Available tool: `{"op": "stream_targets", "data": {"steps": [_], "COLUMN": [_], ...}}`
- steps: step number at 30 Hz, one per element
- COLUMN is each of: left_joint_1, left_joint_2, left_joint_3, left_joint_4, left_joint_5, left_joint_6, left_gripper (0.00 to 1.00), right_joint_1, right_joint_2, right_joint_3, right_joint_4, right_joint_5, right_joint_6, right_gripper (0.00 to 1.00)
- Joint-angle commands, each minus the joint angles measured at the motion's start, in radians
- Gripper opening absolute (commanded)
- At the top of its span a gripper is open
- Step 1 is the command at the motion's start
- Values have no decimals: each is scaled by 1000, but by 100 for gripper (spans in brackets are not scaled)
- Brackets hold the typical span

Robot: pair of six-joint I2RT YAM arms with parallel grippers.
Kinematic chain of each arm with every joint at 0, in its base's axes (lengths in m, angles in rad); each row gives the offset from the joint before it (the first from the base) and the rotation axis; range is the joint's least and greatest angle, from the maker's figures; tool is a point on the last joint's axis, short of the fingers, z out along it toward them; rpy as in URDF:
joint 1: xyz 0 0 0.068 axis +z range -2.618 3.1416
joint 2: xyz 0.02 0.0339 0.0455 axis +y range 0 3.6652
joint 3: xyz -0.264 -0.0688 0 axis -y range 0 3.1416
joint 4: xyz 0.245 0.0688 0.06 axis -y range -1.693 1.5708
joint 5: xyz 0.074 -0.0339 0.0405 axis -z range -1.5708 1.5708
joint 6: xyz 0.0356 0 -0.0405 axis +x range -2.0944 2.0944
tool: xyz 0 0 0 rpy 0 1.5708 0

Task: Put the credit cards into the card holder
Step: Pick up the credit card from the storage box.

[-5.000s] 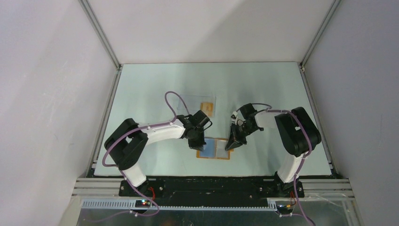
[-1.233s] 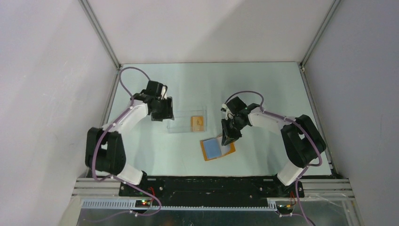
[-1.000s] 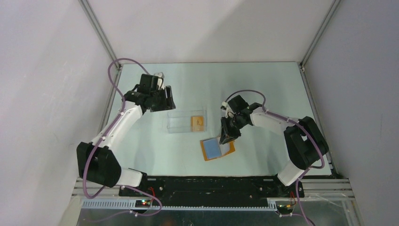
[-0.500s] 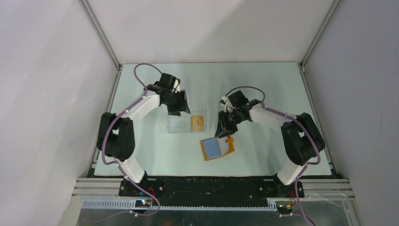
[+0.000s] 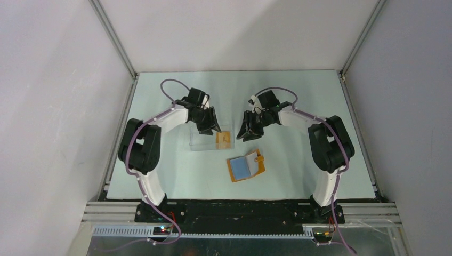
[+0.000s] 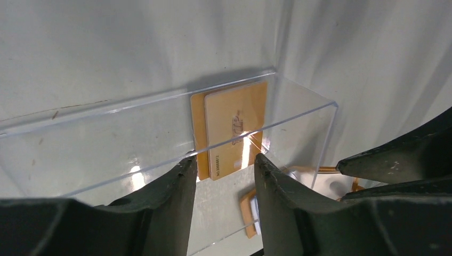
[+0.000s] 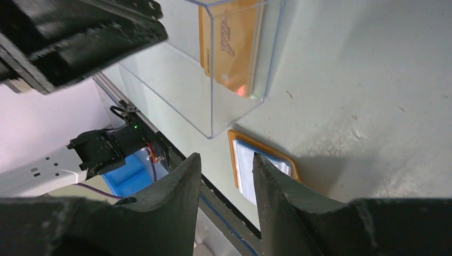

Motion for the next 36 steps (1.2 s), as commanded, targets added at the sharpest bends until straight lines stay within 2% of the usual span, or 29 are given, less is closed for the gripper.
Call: {"op": "stream_targets", "data": {"steps": [1, 5, 8, 14, 24, 29, 36], "left_joint_1": [-13, -16, -15, -18, -29, -31, -42], "left_joint_2": [16, 21, 16, 24, 51, 65, 73], "left_joint_3": [-18, -28, -31, -27, -34, -44, -50], "left_joint_4": [51, 53, 56, 71, 90, 94, 92], "left_joint_5": [23, 15, 5, 28, 42, 28, 1], "left_joint_6": [-21, -20, -19, -26, -29, -27, -21], "left_gripper": [48, 48, 48, 45, 40, 40, 39], "right_joint_1": [6, 49, 99, 158, 55, 44, 51], "right_joint_2": [26, -3, -39, -154, -155, -90, -21], "right_joint_3": [62, 74, 55, -68, -108, -44, 31], "right_joint_4": [15, -89, -181, -177, -27, -15, -23], "right_joint_5": [-30, 45, 171, 244, 80, 41, 36], "right_joint_6": [29, -42, -93, -81, -9, 4, 9], "right_gripper": [45, 45, 40, 30, 31, 38, 39]}}
